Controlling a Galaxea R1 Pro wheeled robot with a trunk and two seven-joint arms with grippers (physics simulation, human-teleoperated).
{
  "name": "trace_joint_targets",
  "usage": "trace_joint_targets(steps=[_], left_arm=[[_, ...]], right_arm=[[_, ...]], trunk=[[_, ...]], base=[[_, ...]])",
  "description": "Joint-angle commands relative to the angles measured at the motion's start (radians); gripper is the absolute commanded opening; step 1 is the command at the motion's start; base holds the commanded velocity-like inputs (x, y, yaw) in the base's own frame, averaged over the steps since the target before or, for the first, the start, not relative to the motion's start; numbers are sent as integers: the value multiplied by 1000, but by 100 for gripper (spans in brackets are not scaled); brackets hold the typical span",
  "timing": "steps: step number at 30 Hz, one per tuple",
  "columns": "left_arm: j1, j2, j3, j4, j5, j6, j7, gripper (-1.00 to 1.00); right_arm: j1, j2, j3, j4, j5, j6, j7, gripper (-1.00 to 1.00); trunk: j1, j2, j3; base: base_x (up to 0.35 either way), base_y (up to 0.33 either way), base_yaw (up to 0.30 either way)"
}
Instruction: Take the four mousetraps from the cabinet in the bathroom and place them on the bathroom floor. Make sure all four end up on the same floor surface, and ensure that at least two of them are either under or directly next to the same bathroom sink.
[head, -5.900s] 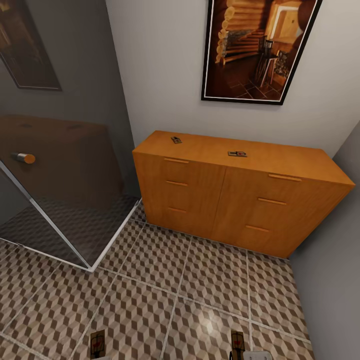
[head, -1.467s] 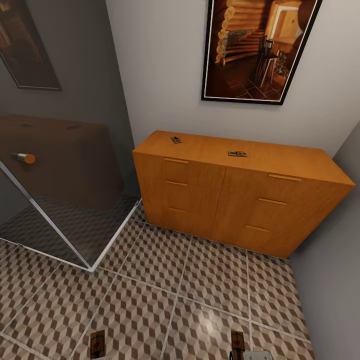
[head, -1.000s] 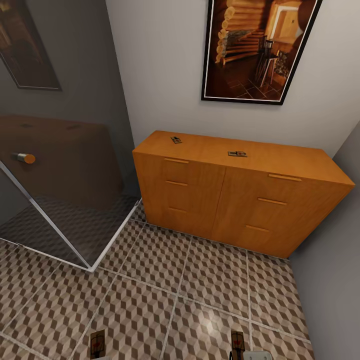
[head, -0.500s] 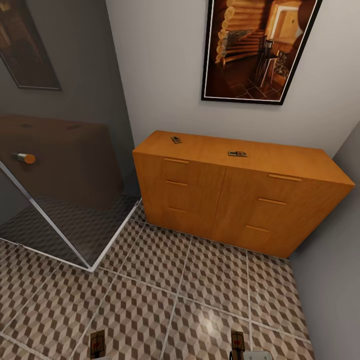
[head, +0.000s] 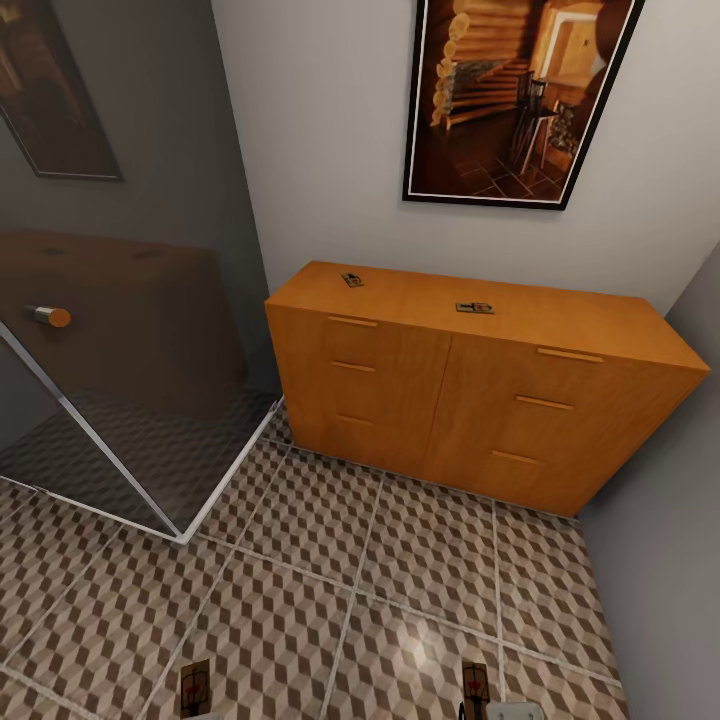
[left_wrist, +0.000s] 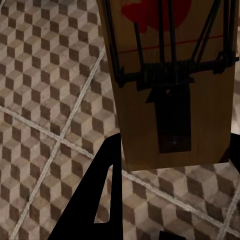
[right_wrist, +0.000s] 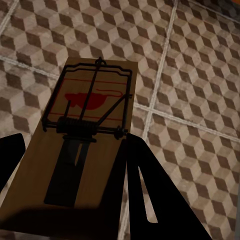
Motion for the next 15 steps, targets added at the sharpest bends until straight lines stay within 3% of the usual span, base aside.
trace_joint_targets(steps=[1,15], left_arm=[[-1,-1,-8,3,0,-3,8,-100],[-1,-1,-8,3,0,-3,8,-100]], right_arm=[[-1,0,3,1,7,-1,-5,-100],[0,0,3,1,7,-1,-5,-100]], trunk=[[0,0,-1],[0,0,-1]], base=[[0,0,0],[0,0,0]])
